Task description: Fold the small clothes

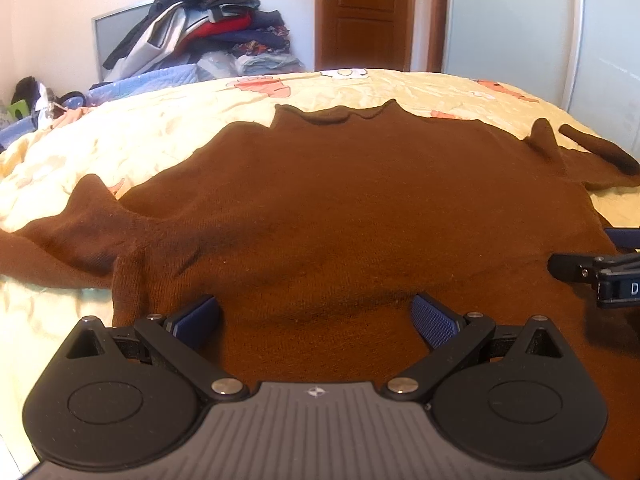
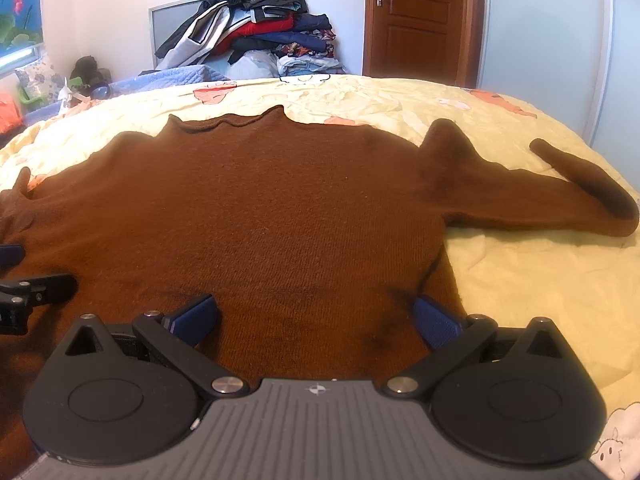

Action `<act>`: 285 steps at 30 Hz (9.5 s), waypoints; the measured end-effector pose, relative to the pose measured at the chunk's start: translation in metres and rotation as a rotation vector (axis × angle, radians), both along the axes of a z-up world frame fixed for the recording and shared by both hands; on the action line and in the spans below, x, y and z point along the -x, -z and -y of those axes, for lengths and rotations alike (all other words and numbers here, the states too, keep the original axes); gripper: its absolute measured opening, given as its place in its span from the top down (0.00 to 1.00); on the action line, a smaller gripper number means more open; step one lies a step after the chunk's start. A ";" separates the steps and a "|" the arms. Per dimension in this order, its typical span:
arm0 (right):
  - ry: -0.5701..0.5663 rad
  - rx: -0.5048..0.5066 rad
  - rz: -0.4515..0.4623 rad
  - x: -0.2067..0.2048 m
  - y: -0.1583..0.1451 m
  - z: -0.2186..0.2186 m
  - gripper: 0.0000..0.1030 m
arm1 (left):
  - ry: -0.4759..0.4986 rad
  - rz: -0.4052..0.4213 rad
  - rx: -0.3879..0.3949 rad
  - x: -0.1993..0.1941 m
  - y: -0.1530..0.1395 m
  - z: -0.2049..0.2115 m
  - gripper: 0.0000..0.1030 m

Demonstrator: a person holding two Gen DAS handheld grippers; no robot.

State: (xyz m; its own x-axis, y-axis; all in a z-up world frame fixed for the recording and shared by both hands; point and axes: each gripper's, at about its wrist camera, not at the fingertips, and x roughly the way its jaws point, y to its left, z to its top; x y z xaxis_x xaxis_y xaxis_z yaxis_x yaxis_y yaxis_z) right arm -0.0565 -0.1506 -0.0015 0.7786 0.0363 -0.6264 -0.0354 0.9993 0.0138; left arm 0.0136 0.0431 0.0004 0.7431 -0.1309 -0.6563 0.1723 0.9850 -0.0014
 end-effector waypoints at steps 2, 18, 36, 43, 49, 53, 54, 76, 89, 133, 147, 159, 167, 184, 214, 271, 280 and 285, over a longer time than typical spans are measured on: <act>0.000 -0.001 0.001 0.000 0.000 0.000 0.00 | -0.042 -0.023 -0.019 0.000 -0.004 0.005 0.00; 0.000 0.005 0.001 0.000 0.000 0.000 0.00 | -0.077 0.006 0.042 0.022 -0.001 0.041 0.00; -0.056 -0.076 -0.003 -0.003 -0.012 0.021 0.00 | -0.076 0.006 0.044 0.023 -0.001 0.044 0.00; 0.084 -0.490 0.146 -0.029 -0.069 0.173 0.00 | -0.072 0.007 0.049 0.026 -0.002 0.044 0.00; 0.266 -0.417 0.163 -0.098 -0.085 0.287 0.05 | -0.074 0.008 0.059 0.026 -0.002 0.044 0.00; 0.235 -0.277 -0.033 -0.162 -0.062 0.316 0.36 | -0.074 0.008 0.057 0.026 -0.002 0.044 0.00; 0.239 -0.282 -0.083 -0.175 -0.053 0.324 0.44 | -0.074 0.008 0.056 0.026 -0.002 0.043 0.00; -0.323 -0.423 0.098 -0.136 -0.100 0.093 0.82 | -0.079 0.019 0.117 0.025 -0.003 0.038 0.00; -0.271 -0.535 0.071 -0.002 -0.040 0.072 0.14 | -0.173 -0.068 0.627 -0.003 -0.035 -0.022 0.00; -0.298 -0.533 0.027 0.004 -0.002 0.076 0.00 | -0.351 -0.120 -0.042 -0.087 -0.028 -0.068 0.93; -0.211 -0.316 -0.088 -0.156 -0.038 0.065 0.00 | -0.182 -0.007 0.068 -0.085 -0.040 0.008 0.15; -0.240 -0.007 -0.017 -0.146 0.002 0.066 0.00 | -0.168 0.059 0.089 -0.062 -0.023 -0.028 0.15; -0.237 -0.004 -0.010 -0.148 -0.003 0.065 0.00 | -0.554 0.239 0.337 -0.007 -0.063 -0.191 0.13; -0.229 0.000 -0.007 -0.150 -0.002 0.063 0.00 | -1.089 0.345 1.172 0.011 0.006 -0.400 0.19; -0.219 -0.033 0.000 -0.148 -0.003 0.065 0.00 | 0.127 0.195 -0.047 -0.066 -0.084 0.045 0.86; -0.154 -0.686 -0.231 -0.180 -0.076 0.172 0.88 | -0.441 -0.068 0.836 -0.059 -0.013 -0.181 0.01; -0.098 -0.573 -0.271 -0.180 -0.049 0.180 0.89 | -0.369 -0.097 0.366 -0.099 -0.042 -0.141 0.95; -0.075 -0.569 -0.304 -0.175 -0.016 0.176 0.81 | -0.316 -0.095 0.212 -0.097 -0.033 -0.131 0.95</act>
State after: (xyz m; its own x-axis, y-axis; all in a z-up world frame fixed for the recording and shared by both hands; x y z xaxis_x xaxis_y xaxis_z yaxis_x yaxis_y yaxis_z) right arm 0.1188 -0.3271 0.0142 0.5524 0.4746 -0.6853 -0.0159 0.8279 0.5606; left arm 0.1104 0.1737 0.0331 0.7057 -0.0452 -0.7071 -0.1503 0.9657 -0.2117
